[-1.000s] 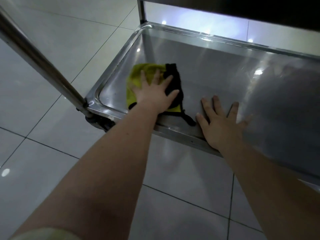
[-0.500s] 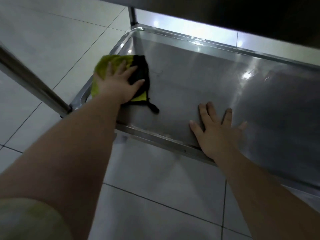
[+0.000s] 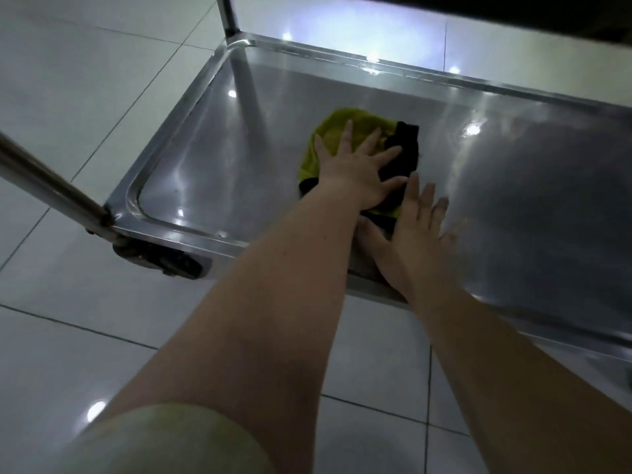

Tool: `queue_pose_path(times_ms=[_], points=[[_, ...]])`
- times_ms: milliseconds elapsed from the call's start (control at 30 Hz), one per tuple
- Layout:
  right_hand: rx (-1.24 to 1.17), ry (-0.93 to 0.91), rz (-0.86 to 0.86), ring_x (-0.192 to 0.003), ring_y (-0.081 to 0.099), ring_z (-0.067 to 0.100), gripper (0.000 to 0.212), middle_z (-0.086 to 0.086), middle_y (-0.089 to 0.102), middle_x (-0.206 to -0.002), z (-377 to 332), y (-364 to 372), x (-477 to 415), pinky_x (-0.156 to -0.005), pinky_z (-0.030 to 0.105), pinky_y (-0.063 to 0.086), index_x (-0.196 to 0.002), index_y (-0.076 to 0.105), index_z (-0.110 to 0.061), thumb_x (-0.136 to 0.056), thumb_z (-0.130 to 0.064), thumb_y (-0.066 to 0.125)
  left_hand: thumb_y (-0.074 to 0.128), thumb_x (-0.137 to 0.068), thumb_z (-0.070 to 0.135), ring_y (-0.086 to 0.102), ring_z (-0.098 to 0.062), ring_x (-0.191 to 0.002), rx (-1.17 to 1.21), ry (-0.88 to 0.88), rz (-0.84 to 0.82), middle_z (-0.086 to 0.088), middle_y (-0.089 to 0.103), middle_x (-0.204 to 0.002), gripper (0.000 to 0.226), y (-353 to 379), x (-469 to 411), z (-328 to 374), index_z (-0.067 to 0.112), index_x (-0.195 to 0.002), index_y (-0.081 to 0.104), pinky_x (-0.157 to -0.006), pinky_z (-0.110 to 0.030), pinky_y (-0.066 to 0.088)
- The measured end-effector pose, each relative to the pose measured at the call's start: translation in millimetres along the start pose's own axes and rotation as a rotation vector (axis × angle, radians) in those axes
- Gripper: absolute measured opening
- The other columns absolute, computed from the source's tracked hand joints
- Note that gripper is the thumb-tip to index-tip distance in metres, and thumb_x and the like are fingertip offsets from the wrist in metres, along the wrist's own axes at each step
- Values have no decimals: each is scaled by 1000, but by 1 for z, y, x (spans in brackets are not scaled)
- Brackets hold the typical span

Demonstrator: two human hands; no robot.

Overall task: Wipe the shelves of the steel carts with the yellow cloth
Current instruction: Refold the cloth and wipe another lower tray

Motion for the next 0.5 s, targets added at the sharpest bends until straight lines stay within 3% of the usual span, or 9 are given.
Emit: queue_pose_path(times_ms=[167, 267, 367, 500], points=[[71, -14, -29, -147, -14, 37, 113, 11, -11, -163, -1, -1, 1, -110, 64, -15, -151, -19, -31, -62, -96, 9, 14, -80, 82, -11, -27, -148, -13, 33, 79, 15, 1, -162, 71, 3, 35, -26, 56, -145, 10, -108, -70, -5], [122, -32, -37, -146, -16, 39, 113, 13, -12, -162, -1, 2, 1, -110, 67, -13, -151, -17, -30, -64, -97, 12, 17, -77, 85, -6, -25, -149, 18, -139, 110, 17, 3, -161, 75, 0, 67, -108, 55, -146, 14, -112, -65, 4], [138, -36, -26, -146, -15, 40, 116, 14, -10, -162, -1, 5, -1, -109, 68, -14, -152, -15, -30, -62, -99, 12, 12, -75, 87, -10, -23, -149, 27, -391, 62, 18, -4, -161, 76, 1, 112, -199, 57, -145, 6, -112, -65, -3], [112, -36, -21, -147, -10, 41, 116, 15, -5, -163, -3, 2, 1, -109, 68, -11, -153, -9, -28, -62, -98, 8, 5, -76, 85, -14, -26, -148, 11, -504, 0, 14, -10, -161, 76, 5, 143, -220, 55, -146, 2, -111, -66, -8]])
Point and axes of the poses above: each hand's wrist, its own x-axis away from the middle knuckle, its own y-axis out of the palm, z = x × y, the point moved 6 cm from there along -x, towards the middle knuckle
